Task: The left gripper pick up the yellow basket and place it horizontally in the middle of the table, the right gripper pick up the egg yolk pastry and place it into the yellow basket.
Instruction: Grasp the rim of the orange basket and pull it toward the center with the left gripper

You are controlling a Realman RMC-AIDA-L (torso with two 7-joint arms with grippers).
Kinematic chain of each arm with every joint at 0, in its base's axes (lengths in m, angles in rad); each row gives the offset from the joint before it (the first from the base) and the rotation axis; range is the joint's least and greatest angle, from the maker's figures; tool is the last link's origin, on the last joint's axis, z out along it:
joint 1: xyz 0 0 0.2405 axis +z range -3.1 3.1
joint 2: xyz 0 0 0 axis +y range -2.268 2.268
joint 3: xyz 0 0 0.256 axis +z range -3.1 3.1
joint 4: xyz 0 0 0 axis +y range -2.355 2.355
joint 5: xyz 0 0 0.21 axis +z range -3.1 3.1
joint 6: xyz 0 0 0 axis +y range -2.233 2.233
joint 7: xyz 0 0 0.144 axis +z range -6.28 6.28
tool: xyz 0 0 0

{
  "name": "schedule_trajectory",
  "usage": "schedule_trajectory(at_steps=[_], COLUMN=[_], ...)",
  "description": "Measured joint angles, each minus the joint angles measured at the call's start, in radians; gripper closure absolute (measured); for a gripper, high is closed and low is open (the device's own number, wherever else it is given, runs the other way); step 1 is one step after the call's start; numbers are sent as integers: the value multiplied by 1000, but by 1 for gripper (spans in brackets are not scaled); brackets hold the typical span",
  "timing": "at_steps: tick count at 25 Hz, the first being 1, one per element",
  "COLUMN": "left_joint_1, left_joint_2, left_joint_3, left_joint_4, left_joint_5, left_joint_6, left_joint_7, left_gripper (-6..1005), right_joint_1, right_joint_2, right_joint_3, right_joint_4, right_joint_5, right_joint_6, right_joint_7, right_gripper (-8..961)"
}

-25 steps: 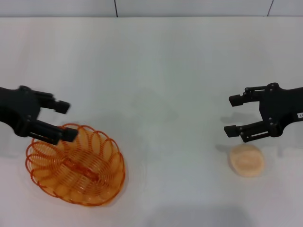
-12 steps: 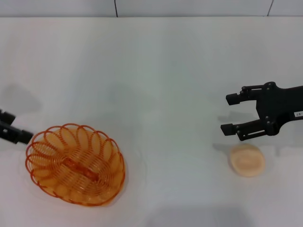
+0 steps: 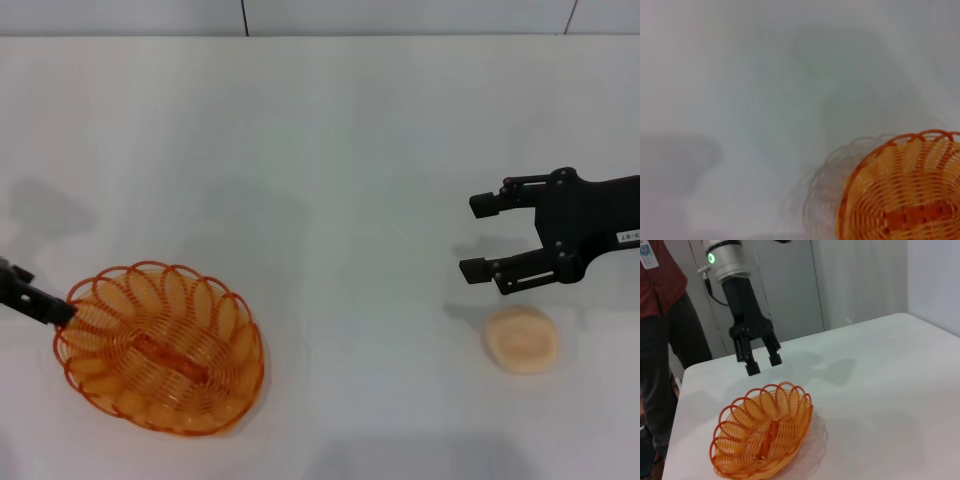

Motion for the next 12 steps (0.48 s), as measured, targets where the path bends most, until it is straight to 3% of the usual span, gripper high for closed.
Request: schedule_trajectory(at_steps=[5,12], left_joint_1=[-29,-52], left_joint_2=[-25,-33], left_joint_3=[1,2], left_joint_4=[-55,-135], left_joint_5=[41,74], left_joint_6=[-30,-83], left_joint_7=[14,14], left_gripper=[133,136], right_joint_1=[0,-6], right_joint_2=[0,0], right_joint_3=[-6,-7], right_joint_4=[0,2], right_joint_5=[0,0], right_joint_6=[-1,-3], right_joint_7=[1,-3], right_gripper=[125,125])
